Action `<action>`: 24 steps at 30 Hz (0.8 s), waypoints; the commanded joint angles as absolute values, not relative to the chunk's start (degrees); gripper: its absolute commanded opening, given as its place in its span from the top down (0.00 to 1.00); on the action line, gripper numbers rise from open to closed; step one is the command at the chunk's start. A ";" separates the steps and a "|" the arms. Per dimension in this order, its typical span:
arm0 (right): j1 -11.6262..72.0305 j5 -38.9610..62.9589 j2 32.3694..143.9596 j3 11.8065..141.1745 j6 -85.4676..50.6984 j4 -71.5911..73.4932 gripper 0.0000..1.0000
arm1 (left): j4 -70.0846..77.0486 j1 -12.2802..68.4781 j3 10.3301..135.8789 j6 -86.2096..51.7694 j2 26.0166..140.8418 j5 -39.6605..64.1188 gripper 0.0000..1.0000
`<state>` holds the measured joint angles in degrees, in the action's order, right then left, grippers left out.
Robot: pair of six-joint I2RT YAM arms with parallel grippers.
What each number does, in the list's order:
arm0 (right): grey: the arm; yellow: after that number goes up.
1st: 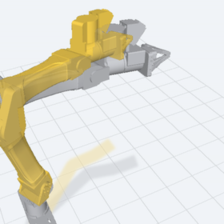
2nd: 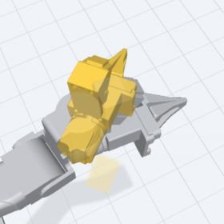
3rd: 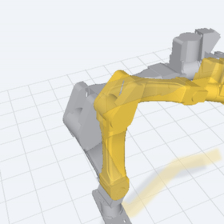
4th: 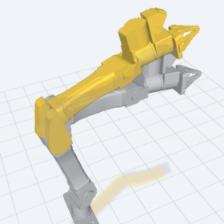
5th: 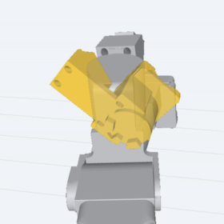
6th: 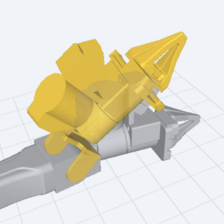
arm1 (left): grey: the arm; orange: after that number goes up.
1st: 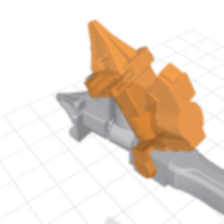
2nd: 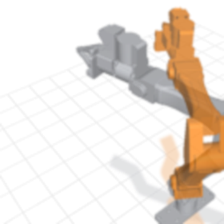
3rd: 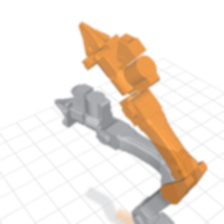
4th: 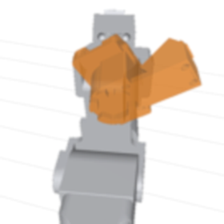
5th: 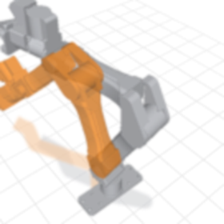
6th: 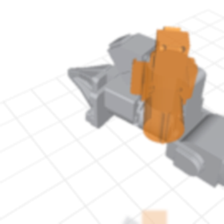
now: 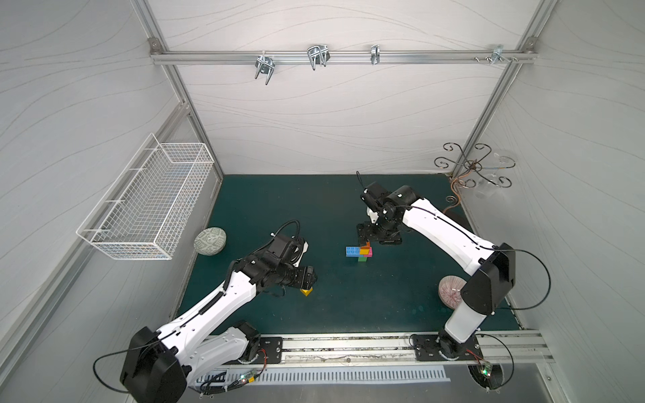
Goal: Assemble the number 4 with lego
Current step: Assemble the lego brick with the lego brick, then pick up the lego brick from the center of the board.
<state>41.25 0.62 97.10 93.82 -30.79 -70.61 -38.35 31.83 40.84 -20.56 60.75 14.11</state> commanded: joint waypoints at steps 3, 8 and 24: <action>40.96 2.21 91.42 90.83 -30.01 -68.90 0.01 | -35.25 32.02 40.17 -25.05 66.32 15.22 0.20; 40.31 2.15 87.99 88.95 -30.22 -68.48 0.01 | -35.50 32.01 40.85 -24.43 70.79 14.64 0.16; 39.70 2.84 85.01 87.22 -30.80 -67.50 0.01 | -35.30 35.67 40.95 -25.14 71.43 18.69 0.14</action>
<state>40.03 2.22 86.52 87.64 -30.41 -67.81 -36.45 34.39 39.92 -24.34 71.61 17.56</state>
